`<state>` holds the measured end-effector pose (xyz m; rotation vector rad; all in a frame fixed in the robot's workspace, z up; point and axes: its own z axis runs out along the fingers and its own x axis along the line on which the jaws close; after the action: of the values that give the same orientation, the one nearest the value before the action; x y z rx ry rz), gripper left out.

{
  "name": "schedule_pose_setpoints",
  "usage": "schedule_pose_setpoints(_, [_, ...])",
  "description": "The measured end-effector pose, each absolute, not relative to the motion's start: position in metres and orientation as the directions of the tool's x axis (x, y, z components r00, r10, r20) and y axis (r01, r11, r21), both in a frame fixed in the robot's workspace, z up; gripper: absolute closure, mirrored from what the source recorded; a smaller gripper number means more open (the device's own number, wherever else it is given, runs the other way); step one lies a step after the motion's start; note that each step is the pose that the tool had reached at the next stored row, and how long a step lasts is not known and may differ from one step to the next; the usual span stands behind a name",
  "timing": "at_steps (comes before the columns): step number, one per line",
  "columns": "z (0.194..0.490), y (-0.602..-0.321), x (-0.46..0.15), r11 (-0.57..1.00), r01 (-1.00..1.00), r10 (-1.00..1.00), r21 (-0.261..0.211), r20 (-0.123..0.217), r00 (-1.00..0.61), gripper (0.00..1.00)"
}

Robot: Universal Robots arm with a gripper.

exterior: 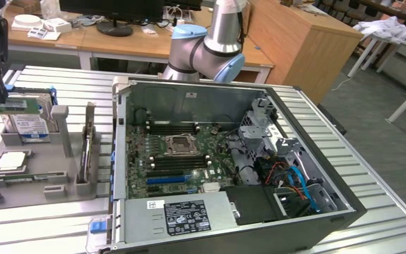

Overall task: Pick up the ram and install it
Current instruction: 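Pick up the ram and move it above insertion slot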

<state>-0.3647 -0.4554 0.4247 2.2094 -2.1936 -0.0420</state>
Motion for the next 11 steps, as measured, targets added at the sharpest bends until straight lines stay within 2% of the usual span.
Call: schedule_pose_setpoints(11, [0.4295, -0.4553, -0.3644, -0.007, -0.999, -1.0, 0.039, 0.001, 0.007, 0.88])
